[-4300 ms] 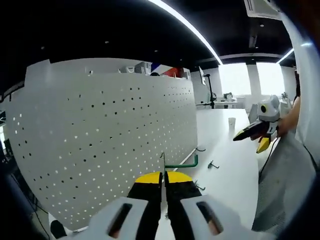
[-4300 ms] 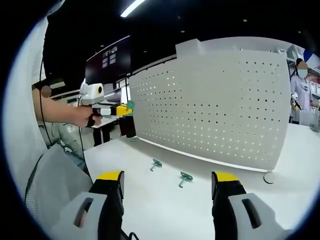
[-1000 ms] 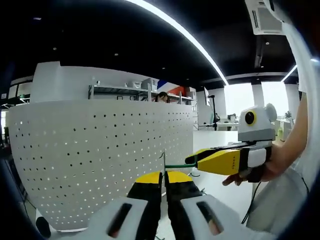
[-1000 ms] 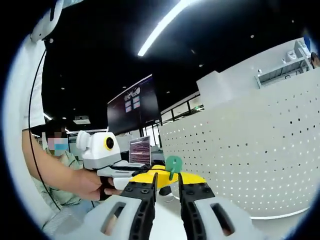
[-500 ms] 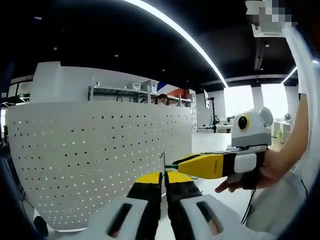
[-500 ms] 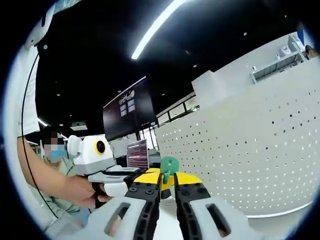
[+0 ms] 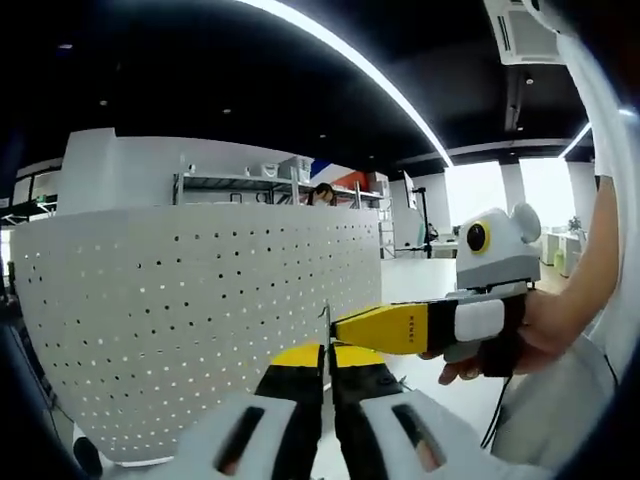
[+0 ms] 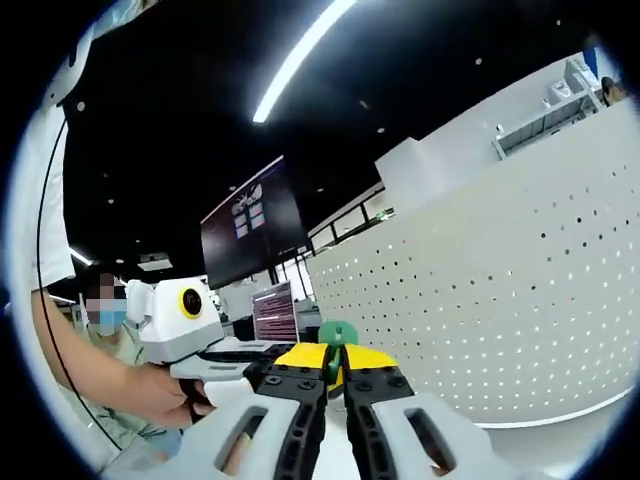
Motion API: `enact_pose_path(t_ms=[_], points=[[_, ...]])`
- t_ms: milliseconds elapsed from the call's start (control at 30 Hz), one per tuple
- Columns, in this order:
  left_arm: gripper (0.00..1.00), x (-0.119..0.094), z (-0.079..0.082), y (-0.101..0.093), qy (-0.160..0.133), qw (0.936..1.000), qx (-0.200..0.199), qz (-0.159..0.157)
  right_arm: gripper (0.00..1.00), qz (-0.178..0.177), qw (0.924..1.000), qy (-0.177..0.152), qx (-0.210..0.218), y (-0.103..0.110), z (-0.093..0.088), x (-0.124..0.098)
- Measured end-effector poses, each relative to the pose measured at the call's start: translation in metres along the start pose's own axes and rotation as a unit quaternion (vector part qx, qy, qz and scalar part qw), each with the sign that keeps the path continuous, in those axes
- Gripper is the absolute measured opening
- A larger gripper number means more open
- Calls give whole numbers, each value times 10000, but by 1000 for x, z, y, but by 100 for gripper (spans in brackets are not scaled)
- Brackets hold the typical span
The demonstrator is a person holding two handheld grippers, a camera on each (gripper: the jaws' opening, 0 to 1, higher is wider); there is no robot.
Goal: Insert the hook assembly into the mounting plate slot until the hook locks in place.
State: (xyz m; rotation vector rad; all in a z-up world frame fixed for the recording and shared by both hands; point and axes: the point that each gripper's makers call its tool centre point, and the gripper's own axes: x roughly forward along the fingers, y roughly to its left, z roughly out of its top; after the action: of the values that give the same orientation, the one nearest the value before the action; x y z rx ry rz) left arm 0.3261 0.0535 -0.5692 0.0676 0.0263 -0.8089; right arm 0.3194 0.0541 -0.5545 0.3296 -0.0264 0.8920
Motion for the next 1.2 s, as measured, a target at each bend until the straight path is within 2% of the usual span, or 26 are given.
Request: enact_pose_path(t_ms=[133,267,500,767,833,1033,1200], points=[[1,3,3,-2,-37,9999,-88,56,2,-192,9997,-132,66,-2,4,-2],[1,5,4,-1,-94,9996,-251,113,2,-344,9992,-101,173,-4,6,-2],[1,6,4,-1,-60,9995,-258,163,0,-499,9982,-88,307,-7,7,-2],[1,5,0,0,-41,9994,-298,197,0,-458,9984,97,309,-8,2,-2],[2,6,-1,-1,-6,9996,-163,221,0,-454,9984,111,324,-8,2,-2],[2,7,1,-1,-58,9994,-235,231,0,-456,9984,117,312,-9,3,-2],[4,7,-2,-1,22,9990,-376,220,0,-456,9985,171,247,-9,2,-2]])
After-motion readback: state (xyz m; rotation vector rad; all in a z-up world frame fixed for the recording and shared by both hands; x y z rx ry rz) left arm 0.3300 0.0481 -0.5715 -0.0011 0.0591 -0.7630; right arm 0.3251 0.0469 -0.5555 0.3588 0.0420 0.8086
